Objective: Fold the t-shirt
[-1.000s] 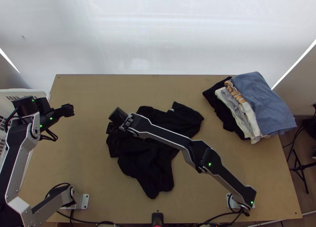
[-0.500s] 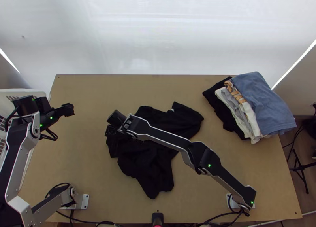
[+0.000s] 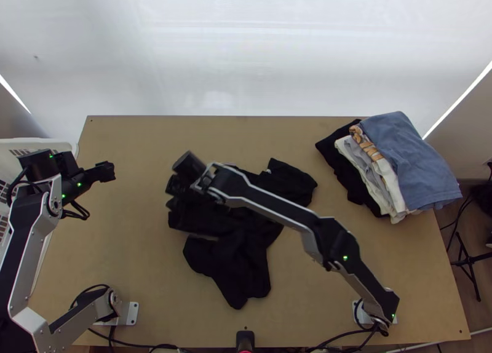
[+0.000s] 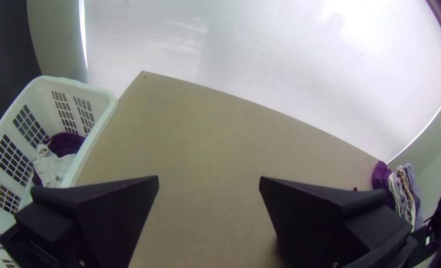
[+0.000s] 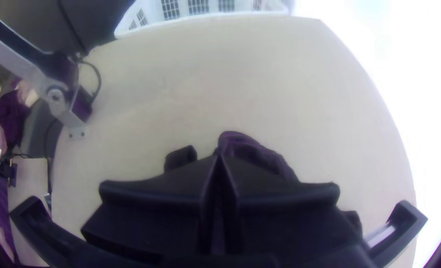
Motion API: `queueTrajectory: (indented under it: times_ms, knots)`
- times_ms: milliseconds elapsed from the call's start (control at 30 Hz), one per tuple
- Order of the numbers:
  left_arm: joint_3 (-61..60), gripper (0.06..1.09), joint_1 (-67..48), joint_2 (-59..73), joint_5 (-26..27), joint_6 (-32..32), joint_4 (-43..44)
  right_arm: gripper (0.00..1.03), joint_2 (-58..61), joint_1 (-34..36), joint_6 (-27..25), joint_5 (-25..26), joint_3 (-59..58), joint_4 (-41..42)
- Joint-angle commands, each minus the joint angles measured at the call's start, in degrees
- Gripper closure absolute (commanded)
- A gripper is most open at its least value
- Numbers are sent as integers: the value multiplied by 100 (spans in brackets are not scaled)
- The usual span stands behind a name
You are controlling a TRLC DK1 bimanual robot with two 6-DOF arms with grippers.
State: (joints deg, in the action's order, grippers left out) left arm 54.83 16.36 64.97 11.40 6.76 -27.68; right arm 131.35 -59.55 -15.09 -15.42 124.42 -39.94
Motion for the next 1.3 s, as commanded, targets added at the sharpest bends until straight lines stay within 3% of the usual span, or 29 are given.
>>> queueTrajectory:
  times_ms: [0, 300, 767, 1133, 1267]
  knots:
    - [2, 10, -1, -37, 12, -9, 0, 100, -980, 479, 182, 13, 3, 48]
    - [-95, 10, -493, -204, 12, 132, -36, 100, -1859, 1692, 498, 83, -85, 48]
    - [-631, 10, -2436, -714, 3, 71, -466, 100, -2465, 3687, 507, 522, -577, -5]
    - [-605, 10, -3930, -969, 20, 677, -624, 100, -2641, 3933, 709, 839, -1043, 48]
    - [-921, 10, -4554, -986, -6, 457, -607, 100, -2254, 3758, 709, 1067, -709, 127]
